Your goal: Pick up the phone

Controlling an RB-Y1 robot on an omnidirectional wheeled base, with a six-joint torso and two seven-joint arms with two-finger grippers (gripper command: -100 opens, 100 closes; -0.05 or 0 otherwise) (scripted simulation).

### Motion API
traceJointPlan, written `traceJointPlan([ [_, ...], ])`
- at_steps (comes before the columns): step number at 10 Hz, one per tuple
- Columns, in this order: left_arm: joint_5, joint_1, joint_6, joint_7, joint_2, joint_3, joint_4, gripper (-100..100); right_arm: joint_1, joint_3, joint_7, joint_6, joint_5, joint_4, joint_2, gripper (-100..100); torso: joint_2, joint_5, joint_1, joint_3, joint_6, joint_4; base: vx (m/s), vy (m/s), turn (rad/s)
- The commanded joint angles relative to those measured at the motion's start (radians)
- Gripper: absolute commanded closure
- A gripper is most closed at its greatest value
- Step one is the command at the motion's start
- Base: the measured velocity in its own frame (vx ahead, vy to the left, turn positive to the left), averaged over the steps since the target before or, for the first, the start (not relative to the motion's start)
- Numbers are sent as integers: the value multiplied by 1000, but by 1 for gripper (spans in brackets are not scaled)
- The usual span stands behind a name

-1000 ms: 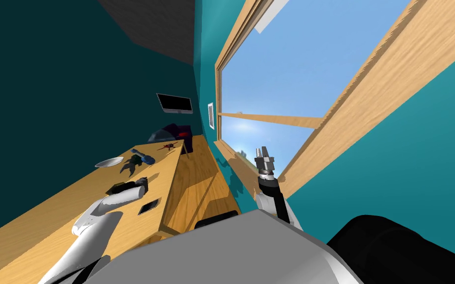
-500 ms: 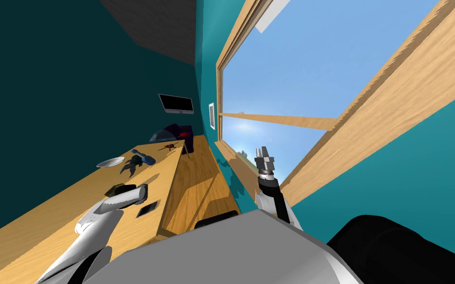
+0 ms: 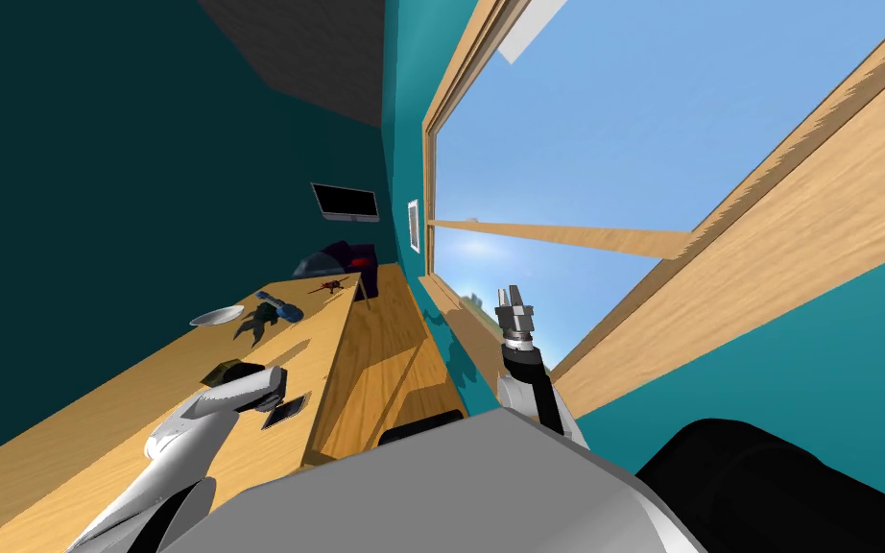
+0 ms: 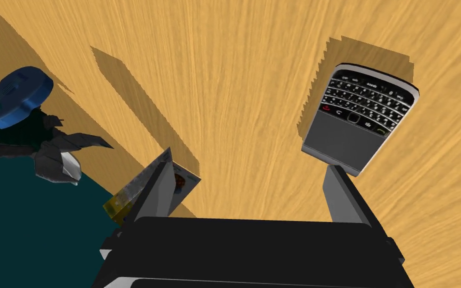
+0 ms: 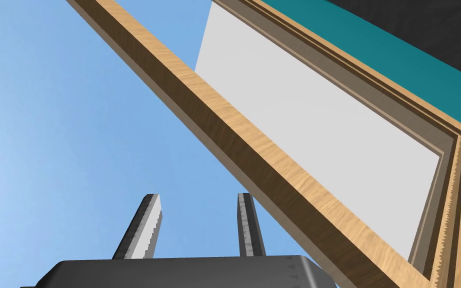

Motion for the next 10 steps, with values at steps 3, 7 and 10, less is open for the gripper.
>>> traceJointPlan([
  [3, 18, -32, 83, -23, 21, -26, 105, -100, 0, 0, 0, 0, 0, 0, 0, 0, -1, 0, 1, -1, 0, 0, 74, 10, 35],
  [7, 40, -52, 158, -48, 38, -63, 227, -100, 0, 0, 0, 0, 0, 0, 0, 0, -2, 0, 1, -1, 0, 0, 86, 17, 36],
  [10, 52, -60, 192, -61, 44, -87, 289, -100, 0, 0, 0, 0, 0, 0, 0, 0, -3, 1, 2, -2, 0, -1, 96, 29, 19],
])
